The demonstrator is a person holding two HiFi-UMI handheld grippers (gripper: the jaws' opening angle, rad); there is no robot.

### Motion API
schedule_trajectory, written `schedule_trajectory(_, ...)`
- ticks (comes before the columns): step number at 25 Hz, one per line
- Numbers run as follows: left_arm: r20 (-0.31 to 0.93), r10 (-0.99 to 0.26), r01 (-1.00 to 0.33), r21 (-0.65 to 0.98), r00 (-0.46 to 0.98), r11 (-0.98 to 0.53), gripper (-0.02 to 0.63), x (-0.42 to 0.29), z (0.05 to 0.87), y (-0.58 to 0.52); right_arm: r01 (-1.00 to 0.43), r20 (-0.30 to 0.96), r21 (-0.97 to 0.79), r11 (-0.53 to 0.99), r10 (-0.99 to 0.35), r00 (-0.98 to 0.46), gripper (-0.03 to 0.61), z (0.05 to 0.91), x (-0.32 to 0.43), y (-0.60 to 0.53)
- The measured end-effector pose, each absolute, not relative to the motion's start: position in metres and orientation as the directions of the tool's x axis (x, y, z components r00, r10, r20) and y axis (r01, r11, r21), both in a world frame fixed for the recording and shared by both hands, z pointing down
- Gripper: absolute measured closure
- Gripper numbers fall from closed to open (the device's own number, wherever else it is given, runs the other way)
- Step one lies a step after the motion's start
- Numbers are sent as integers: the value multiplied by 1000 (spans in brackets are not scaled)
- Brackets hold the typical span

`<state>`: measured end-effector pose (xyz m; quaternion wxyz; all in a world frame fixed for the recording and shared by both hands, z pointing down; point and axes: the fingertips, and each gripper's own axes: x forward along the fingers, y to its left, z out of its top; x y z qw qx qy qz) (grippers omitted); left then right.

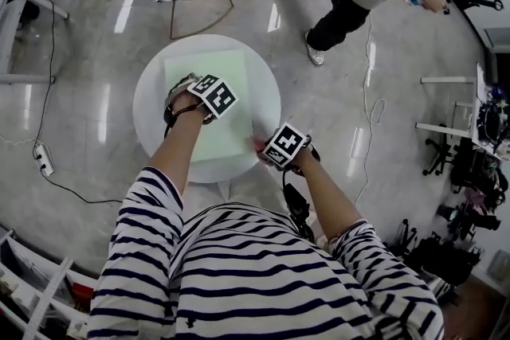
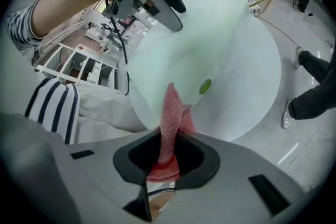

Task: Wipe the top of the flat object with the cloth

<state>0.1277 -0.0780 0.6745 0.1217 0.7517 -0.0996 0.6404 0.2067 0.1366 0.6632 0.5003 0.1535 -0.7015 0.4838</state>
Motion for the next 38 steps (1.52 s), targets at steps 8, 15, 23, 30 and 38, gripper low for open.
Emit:
schedule_trajectory(8, 915, -50, -354, 104, 399, -929, 307, 129, 622, -78, -585, 687, -697, 414, 153, -710, 514, 605, 166, 121)
schedule_trajectory(15, 717, -160, -414, 194, 679, -889, 361, 107, 539, -54, -606, 630, -656, 450, -116, -768, 514, 570, 137, 82)
schedule_trajectory(23, 518, -261, -433, 244, 814, -868, 443, 64, 473, -11, -635, 571, -509, 581, -324, -755, 514, 522, 99, 61)
schedule_trajectory(30, 350, -299, -372, 162, 888, -914, 543, 35, 410, 27, -693, 456, -241, 679, -551, -699, 514, 448, 82, 48)
schedule_trajectory(38, 231, -289, -317, 98, 929, -943, 546, 20, 362, 52, -747, 281, -74, 661, -705, -651, 515, 367, 69, 43)
